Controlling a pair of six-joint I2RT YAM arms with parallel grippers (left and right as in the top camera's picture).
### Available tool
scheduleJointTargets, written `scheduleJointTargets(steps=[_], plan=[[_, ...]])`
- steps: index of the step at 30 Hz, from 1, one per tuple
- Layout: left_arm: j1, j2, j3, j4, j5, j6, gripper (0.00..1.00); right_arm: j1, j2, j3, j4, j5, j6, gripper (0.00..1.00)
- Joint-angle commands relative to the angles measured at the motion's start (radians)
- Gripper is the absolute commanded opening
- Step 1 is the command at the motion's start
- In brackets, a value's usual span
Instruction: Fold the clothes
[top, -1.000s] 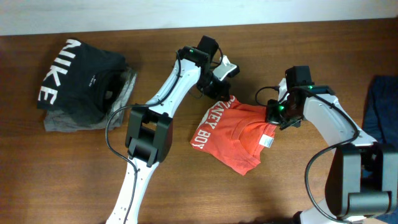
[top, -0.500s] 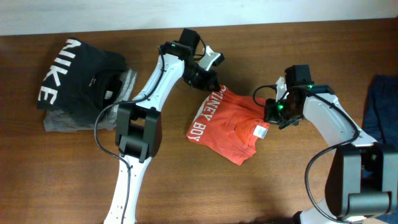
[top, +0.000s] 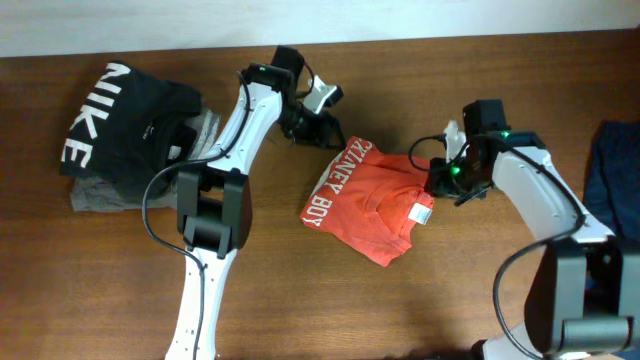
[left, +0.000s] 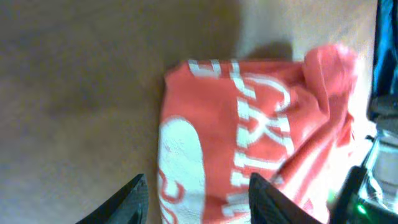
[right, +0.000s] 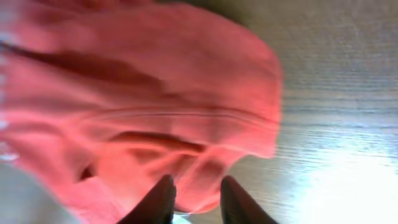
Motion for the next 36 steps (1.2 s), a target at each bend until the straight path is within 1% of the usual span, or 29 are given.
scheduleJointTargets(steps=[1, 2, 4, 6, 7, 8, 10, 12, 13, 16, 19, 21, 23, 26, 28, 30, 32, 33, 35, 36], plan=[[-0.013, 0.018, 0.009, -0.055, 0.028, 0.090, 0.46, -0.003, -0.066, 0.037, -0.019, -0.131, -0.021, 0.24], [-0.019, 0.018, 0.007, -0.072, 0.019, 0.114, 0.44, -0.003, -0.067, 0.037, -0.027, -0.161, -0.021, 0.23], [-0.035, 0.019, 0.005, -0.099, -0.024, 0.137, 0.38, 0.003, -0.063, 0.036, -0.045, -0.204, -0.021, 0.23], [-0.052, 0.021, 0.005, -0.102, -0.060, 0.137, 0.26, 0.018, -0.055, 0.034, -0.052, -0.206, -0.017, 0.24], [-0.061, 0.022, 0.005, -0.098, -0.070, 0.137, 0.19, 0.026, -0.049, 0.032, -0.051, -0.206, -0.018, 0.30], [-0.069, 0.022, 0.005, -0.094, -0.076, 0.137, 0.14, 0.037, -0.041, 0.032, -0.048, -0.206, -0.017, 0.32], [-0.082, 0.022, 0.005, -0.085, -0.097, 0.137, 0.09, 0.061, -0.020, 0.031, -0.044, -0.206, -0.017, 0.34], [-0.091, 0.022, 0.005, -0.081, -0.130, 0.137, 0.01, 0.084, 0.008, 0.031, -0.039, -0.201, 0.000, 0.34], [-0.093, 0.022, 0.005, -0.081, -0.150, 0.137, 0.00, 0.094, 0.021, 0.031, -0.036, -0.188, 0.013, 0.34], [-0.090, 0.022, 0.005, -0.083, -0.200, 0.135, 0.00, 0.116, 0.069, 0.031, -0.033, -0.148, 0.042, 0.20], [-0.075, 0.022, 0.005, -0.080, -0.202, 0.120, 0.00, 0.121, 0.116, 0.031, -0.035, -0.061, 0.080, 0.11], [-0.064, 0.022, 0.005, -0.076, -0.201, 0.113, 0.00, 0.121, 0.145, 0.031, -0.035, 0.023, 0.118, 0.07], [-0.054, 0.022, 0.005, -0.076, -0.201, 0.113, 0.00, 0.121, 0.171, 0.031, -0.031, 0.095, 0.149, 0.05], [-0.042, 0.022, 0.005, -0.087, -0.201, 0.113, 0.00, 0.121, 0.195, 0.031, -0.025, 0.116, 0.149, 0.04], [-0.038, 0.022, 0.005, -0.096, -0.201, 0.113, 0.00, 0.121, 0.195, 0.031, -0.029, 0.116, 0.142, 0.05], [-0.036, 0.022, 0.005, -0.103, -0.196, 0.113, 0.00, 0.121, 0.188, 0.032, -0.034, 0.116, 0.134, 0.09], [-0.034, 0.022, 0.005, -0.114, -0.164, 0.113, 0.00, 0.121, 0.182, 0.032, -0.040, 0.113, 0.109, 0.09], [-0.033, 0.022, 0.005, -0.126, -0.120, 0.114, 0.06, 0.121, 0.178, 0.032, -0.045, 0.113, 0.102, 0.10], [-0.034, 0.022, 0.005, -0.150, -0.027, 0.122, 0.22, 0.121, 0.176, 0.032, -0.054, 0.113, 0.087, 0.11], [-0.034, 0.022, 0.005, -0.155, -0.010, 0.126, 0.25, 0.121, 0.176, 0.032, -0.056, 0.113, 0.085, 0.12]])
